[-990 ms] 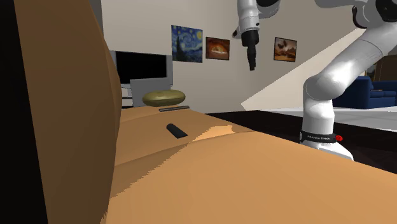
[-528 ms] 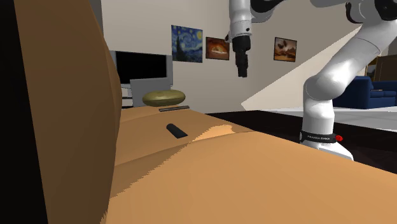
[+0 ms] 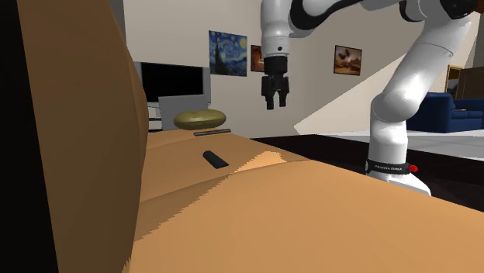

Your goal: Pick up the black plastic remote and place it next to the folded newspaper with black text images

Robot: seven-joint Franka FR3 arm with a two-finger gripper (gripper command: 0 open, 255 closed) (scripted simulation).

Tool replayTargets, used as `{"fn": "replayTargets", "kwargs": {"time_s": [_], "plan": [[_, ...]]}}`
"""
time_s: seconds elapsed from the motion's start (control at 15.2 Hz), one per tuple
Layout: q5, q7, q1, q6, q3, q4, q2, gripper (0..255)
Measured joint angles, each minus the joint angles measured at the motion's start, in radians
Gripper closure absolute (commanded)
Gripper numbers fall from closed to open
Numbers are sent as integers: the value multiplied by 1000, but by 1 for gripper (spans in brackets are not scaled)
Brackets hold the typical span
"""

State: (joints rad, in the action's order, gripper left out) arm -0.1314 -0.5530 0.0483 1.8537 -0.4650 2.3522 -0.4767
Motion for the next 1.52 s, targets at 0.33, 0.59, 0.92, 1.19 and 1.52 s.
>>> {"fn": "replayTargets", "kwargs": {"time_s": [0.33,0.59,0.92,1.19,1.52], "plan": [[104,-263,63,109,-143,-96,208,0],[261,-505,99,164,-228,-191,406,0],[498,-797,55,125,-239,-389,678,0],[640,-963,-34,60,-182,-575,873,0],[704,-1035,-73,73,-141,-626,964,0]]}}
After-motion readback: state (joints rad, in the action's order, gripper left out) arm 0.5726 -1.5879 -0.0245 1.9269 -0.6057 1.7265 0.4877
